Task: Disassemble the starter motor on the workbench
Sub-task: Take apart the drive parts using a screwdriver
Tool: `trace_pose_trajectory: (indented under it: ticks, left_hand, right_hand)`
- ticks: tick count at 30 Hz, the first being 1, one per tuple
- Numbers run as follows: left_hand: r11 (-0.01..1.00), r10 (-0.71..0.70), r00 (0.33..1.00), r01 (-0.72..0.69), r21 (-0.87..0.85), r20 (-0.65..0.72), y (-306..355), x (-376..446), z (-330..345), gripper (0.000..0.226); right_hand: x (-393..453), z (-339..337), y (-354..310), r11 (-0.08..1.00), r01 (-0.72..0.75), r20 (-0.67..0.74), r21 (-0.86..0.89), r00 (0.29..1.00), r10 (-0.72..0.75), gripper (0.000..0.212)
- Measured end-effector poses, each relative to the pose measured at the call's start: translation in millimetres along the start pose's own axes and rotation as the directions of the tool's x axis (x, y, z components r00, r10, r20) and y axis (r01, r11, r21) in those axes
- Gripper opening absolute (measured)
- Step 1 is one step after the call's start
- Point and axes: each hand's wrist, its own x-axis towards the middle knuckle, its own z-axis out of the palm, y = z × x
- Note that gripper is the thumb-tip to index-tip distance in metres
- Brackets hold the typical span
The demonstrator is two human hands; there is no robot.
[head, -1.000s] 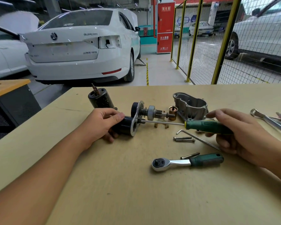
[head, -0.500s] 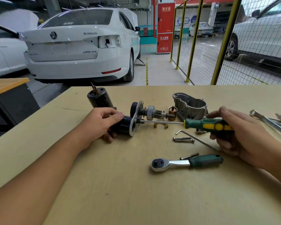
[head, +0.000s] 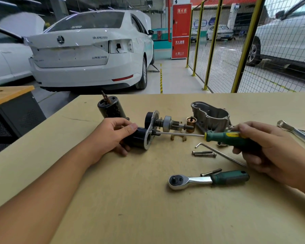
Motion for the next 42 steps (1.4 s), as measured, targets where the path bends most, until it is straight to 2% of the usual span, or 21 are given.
trace_pose_trajectory:
  ticks: [4, 7, 10, 14, 16, 18, 22, 25, 28, 30, 32, 34, 36, 37, 40, 42]
  left_hand:
    - [0.999, -0.009, 1.000, 0.009, -0.035, 0.025, 1.1, -1.0, -2.3, 0.034]
    - [0.999, -0.005, 0.999, 0.008, -0.051, 0.050, -1.2, -0.7, -5.8, 0.028]
    - [0.998, 0.011, 0.997, -0.007, -0.055, 0.071, -3.6, 0.1, -8.9, 0.018]
    - [0.998, 0.016, 0.996, -0.010, -0.070, 0.088, -5.1, -0.6, -12.3, 0.020]
    - [0.997, 0.019, 0.996, -0.013, -0.073, 0.090, -4.7, -1.1, -12.1, 0.026]
    - [0.997, 0.022, 0.996, -0.016, -0.072, 0.087, -4.3, -2.2, -10.8, 0.028]
    - [0.998, 0.020, 0.997, -0.014, -0.068, 0.081, -2.5, -3.5, -9.3, 0.031]
    - [0.998, 0.017, 0.996, -0.012, -0.064, 0.087, -1.2, -4.5, -9.6, 0.050]
    - [0.998, 0.016, 0.996, -0.011, -0.056, 0.090, -1.4, -4.7, -9.3, 0.072]
    - [0.999, 0.016, 0.995, -0.012, -0.049, 0.094, -1.7, -3.7, -9.2, 0.074]
    - [0.999, 0.010, 0.996, -0.006, -0.048, 0.086, -2.1, -3.1, -8.9, 0.070]
    - [0.999, 0.003, 0.997, 0.001, -0.047, 0.076, -3.1, -2.8, -9.5, 0.051]
    - [0.999, 0.005, 0.997, -0.001, -0.053, 0.074, -3.5, -2.7, -9.9, 0.029]
    - [0.998, 0.006, 0.997, -0.002, -0.057, 0.073, -3.9, -2.5, -9.5, 0.024]
    - [0.998, 0.005, 0.997, 0.000, -0.060, 0.072, -4.1, -2.6, -7.6, 0.023]
    - [0.998, 0.005, 0.997, -0.001, -0.062, 0.071, -3.7, -2.8, -7.1, 0.027]
  right_hand:
    - [2.4, -4.4, 4.0, 0.988, -0.005, 0.033, 0.152, 0.999, 0.000, 0.034]
    - [1.8, 0.0, 2.5, 0.987, -0.018, 0.058, 0.162, 0.998, 0.009, 0.025]
    - [1.8, 2.5, 0.2, 0.997, -0.050, -0.007, 0.051, 0.999, 0.050, 0.040]
    - [1.7, 0.0, -0.1, 0.991, -0.031, 0.039, 0.126, 0.999, 0.027, 0.025]
    - [1.7, -1.2, 1.6, 0.986, -0.014, 0.013, 0.168, 1.000, 0.012, 0.036]
    - [1.7, -0.8, 1.2, 0.983, -0.025, 0.013, 0.181, 1.000, 0.023, 0.035]
    - [0.6, 2.5, -3.3, 0.994, -0.077, -0.040, 0.082, 0.996, 0.081, 0.041]
    - [0.2, -2.0, -4.4, 0.987, -0.083, 0.017, 0.134, 0.997, 0.082, 0.023]
    - [0.0, -4.0, -2.2, 0.973, -0.063, 0.024, 0.222, 0.998, 0.059, 0.034]
    - [-0.7, -0.8, -2.8, 0.974, -0.065, 0.036, 0.217, 0.998, 0.059, 0.028]
    - [-1.0, 2.6, -4.2, 0.987, -0.089, 0.007, 0.133, 0.996, 0.089, 0.035]
    - [-0.4, 0.8, -4.5, 0.991, -0.105, -0.016, 0.084, 0.994, 0.107, 0.040]
    - [-0.6, -2.7, -4.6, 0.989, -0.097, 0.023, 0.116, 0.995, 0.095, 0.030]
    - [-0.5, -4.4, -4.0, 0.986, -0.091, 0.038, 0.142, 0.996, 0.086, 0.031]
    - [0.0, -6.5, -0.6, 0.980, -0.065, 0.056, 0.190, 0.997, 0.056, 0.045]
    - [0.4, -4.8, -1.2, 0.982, -0.072, 0.071, 0.176, 0.996, 0.060, 0.034]
